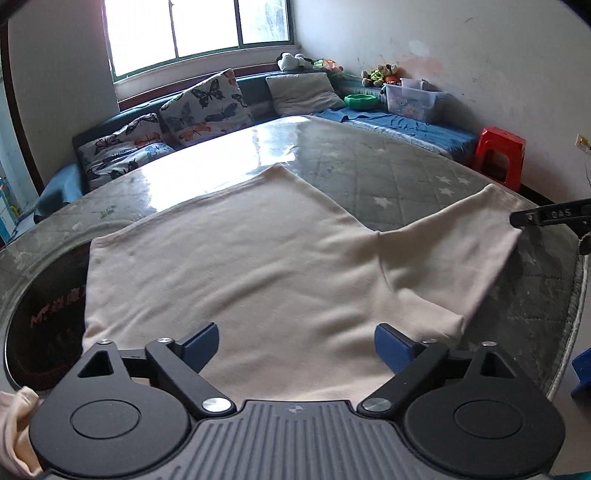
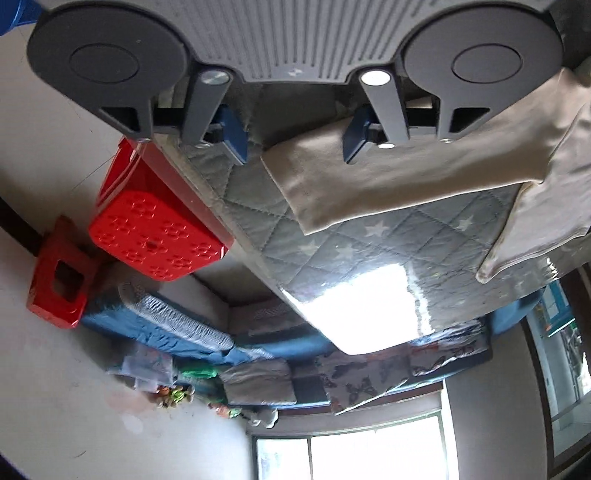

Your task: Fold clothes

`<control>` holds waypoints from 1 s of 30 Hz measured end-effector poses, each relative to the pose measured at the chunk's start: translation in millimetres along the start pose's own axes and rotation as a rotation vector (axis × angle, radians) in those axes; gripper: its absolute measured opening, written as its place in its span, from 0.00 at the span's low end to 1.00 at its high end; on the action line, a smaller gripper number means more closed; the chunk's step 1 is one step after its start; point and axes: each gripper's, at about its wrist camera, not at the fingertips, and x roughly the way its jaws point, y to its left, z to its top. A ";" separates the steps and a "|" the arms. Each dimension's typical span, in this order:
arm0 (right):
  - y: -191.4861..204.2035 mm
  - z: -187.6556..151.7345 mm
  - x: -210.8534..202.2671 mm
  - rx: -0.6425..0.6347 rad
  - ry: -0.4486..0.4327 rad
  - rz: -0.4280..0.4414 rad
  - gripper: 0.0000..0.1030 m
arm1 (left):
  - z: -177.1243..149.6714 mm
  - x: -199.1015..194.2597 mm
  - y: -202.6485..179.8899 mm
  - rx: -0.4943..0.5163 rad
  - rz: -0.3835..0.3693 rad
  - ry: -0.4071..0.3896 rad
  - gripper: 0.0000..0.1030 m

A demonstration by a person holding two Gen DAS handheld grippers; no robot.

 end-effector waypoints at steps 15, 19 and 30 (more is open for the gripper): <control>2.9 24.1 -7.8 -0.053 -0.106 -0.067 0.08 | -14.9 -0.5 -11.2 0.050 0.010 0.004 0.92; 5.3 20.4 12.5 -0.073 -0.053 -0.071 0.11 | -15.5 -0.9 -8.9 0.045 0.008 0.005 0.93; 21.7 32.3 -3.8 -0.092 -0.124 -0.002 0.53 | -11.6 -6.0 -10.9 0.036 -0.011 -0.005 0.96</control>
